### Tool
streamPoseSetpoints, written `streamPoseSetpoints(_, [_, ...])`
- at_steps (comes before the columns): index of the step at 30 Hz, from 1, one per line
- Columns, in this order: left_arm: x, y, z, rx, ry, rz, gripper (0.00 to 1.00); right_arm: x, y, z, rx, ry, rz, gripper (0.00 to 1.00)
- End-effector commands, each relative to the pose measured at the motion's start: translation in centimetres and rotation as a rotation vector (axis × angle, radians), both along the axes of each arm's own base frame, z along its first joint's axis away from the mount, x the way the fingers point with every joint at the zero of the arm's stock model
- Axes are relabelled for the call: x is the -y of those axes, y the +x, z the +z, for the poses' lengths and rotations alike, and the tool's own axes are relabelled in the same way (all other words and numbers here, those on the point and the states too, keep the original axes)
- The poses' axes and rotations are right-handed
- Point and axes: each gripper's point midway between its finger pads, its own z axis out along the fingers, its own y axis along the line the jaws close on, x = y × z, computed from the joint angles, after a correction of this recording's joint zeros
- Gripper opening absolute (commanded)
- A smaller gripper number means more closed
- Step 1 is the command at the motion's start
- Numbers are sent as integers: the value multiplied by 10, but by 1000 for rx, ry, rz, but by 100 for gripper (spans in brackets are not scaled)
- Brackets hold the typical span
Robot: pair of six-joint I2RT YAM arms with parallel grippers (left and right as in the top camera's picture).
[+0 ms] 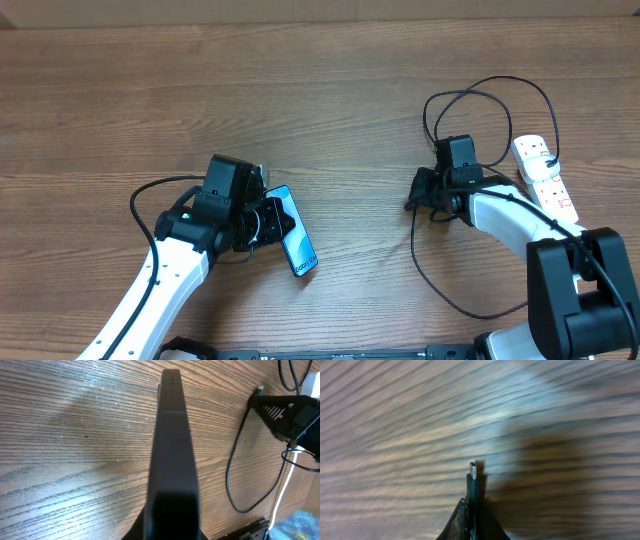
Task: Plug charger to phone and switch on socket
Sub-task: 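Move the right gripper over the black cable's USB-C plug, then grasp the black cable just behind its plug with the right gripper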
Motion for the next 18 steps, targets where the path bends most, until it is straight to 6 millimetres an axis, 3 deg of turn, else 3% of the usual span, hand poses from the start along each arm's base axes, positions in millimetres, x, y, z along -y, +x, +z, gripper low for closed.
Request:
streamPoseSetpoints(1, [4, 1, 5, 2, -29, -2, 5, -27, -26, -17, -69, 105, 200, 4])
streamPoseSetpoints(10, [4, 2, 6, 4, -29, -2, 5, -25, -46, -21, -162, 118, 182, 4])
streamPoseSetpoints(15, [4, 2, 6, 6, -30, -2, 5, -15, -35, -22, -121, 52, 159, 33])
streamPoseSetpoints(18, [4, 2, 6, 6, -30, -2, 5, -9, -27, -22, -88, 12, 144, 36])
